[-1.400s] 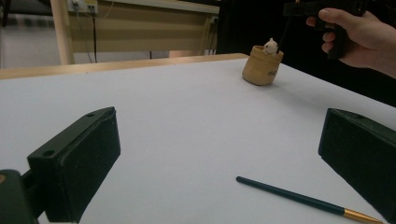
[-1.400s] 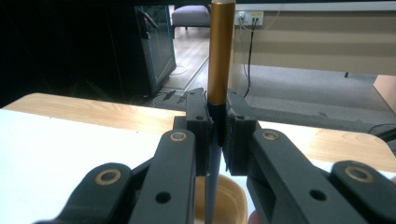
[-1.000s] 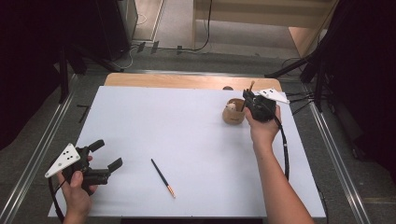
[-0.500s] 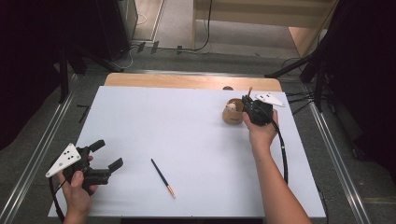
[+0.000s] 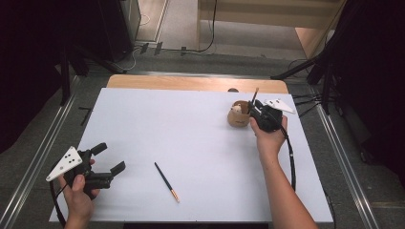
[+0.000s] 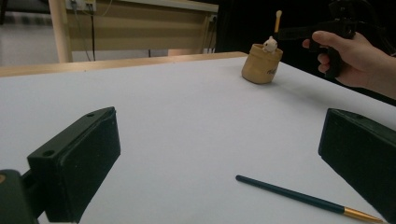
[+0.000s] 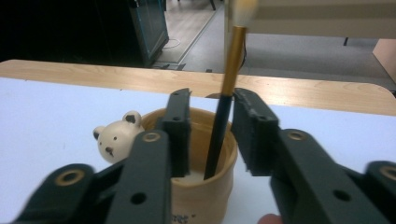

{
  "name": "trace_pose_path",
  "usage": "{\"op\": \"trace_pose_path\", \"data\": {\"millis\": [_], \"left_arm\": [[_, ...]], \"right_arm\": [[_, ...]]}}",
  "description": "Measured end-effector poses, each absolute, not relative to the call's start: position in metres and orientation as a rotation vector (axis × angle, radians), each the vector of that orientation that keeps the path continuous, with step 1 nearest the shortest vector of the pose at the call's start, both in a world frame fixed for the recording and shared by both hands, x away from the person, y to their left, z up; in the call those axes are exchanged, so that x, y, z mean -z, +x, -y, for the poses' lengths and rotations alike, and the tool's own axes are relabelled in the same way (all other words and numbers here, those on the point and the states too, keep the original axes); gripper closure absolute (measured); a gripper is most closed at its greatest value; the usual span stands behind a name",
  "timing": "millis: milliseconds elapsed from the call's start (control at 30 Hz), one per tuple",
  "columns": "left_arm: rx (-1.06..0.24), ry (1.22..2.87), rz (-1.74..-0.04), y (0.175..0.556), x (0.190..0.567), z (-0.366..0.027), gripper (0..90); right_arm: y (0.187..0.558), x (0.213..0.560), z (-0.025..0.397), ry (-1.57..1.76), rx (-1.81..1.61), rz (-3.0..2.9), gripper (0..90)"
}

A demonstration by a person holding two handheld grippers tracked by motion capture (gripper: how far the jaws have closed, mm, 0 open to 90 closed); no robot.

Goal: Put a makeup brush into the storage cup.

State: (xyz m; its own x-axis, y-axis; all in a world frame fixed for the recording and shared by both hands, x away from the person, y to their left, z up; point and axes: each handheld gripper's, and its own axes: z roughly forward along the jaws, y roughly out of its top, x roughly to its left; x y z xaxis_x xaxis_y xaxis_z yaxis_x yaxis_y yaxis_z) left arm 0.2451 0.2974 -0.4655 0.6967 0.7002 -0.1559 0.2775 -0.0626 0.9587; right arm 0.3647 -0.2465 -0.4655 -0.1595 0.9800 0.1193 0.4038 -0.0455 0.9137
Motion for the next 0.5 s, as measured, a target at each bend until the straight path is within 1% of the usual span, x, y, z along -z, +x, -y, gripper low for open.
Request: {"op": "trace_pose_path", "data": {"millis": [33,67,133,167,200,233,267,300,333,367,400,433,500], "left_arm": [[-0.417,1.647,-0.805,0.245,0.466,-0.297,0.0],[-0.416,1.648,-0.805,0.245,0.465,-0.297,0.0],[-0.418,1.649,-0.803,0.245,0.465,-0.297,0.0],[-0.417,1.648,-0.804,0.245,0.465,-0.297,0.0],[-0.417,1.649,-0.804,0.245,0.465,-0.296,0.0],[-0.416,1.649,-0.804,0.245,0.466,-0.296,0.0],[-0.416,1.649,-0.804,0.245,0.466,-0.296,0.0],[-0.417,1.650,-0.804,0.245,0.466,-0.296,0.0],[-0.416,1.650,-0.803,0.245,0.466,-0.295,0.0],[-0.414,1.650,-0.802,0.245,0.466,-0.295,0.0],[-0.413,1.651,-0.802,0.245,0.466,-0.295,0.0],[-0.412,1.651,-0.799,0.245,0.466,-0.295,0.0],[-0.413,1.654,-0.798,0.245,0.466,-0.295,0.0]], "right_arm": [[0.362,0.465,0.247,1.478,-1.195,-1.606,62.6],[0.357,0.463,0.249,1.485,-1.218,-1.602,57.4],[0.354,0.463,0.250,1.490,-1.222,-1.602,56.3],[0.348,0.461,0.251,1.487,-1.228,-1.606,51.8],[0.348,0.461,0.251,1.487,-1.228,-1.606,51.8],[0.342,0.460,0.252,1.484,-1.222,-1.616,48.0],[0.342,0.460,0.252,1.484,-1.222,-1.616,48.0],[0.340,0.459,0.252,1.485,-1.227,-1.621,45.5],[0.337,0.458,0.252,1.483,-1.228,-1.618,41.3],[0.331,0.457,0.252,1.488,-1.229,-1.617,33.1],[0.331,0.457,0.252,1.488,-1.229,-1.617,33.1],[0.327,0.456,0.253,1.493,-1.230,-1.618,25.3],[0.321,0.455,0.253,1.488,-1.234,-1.619,22.4]]}}
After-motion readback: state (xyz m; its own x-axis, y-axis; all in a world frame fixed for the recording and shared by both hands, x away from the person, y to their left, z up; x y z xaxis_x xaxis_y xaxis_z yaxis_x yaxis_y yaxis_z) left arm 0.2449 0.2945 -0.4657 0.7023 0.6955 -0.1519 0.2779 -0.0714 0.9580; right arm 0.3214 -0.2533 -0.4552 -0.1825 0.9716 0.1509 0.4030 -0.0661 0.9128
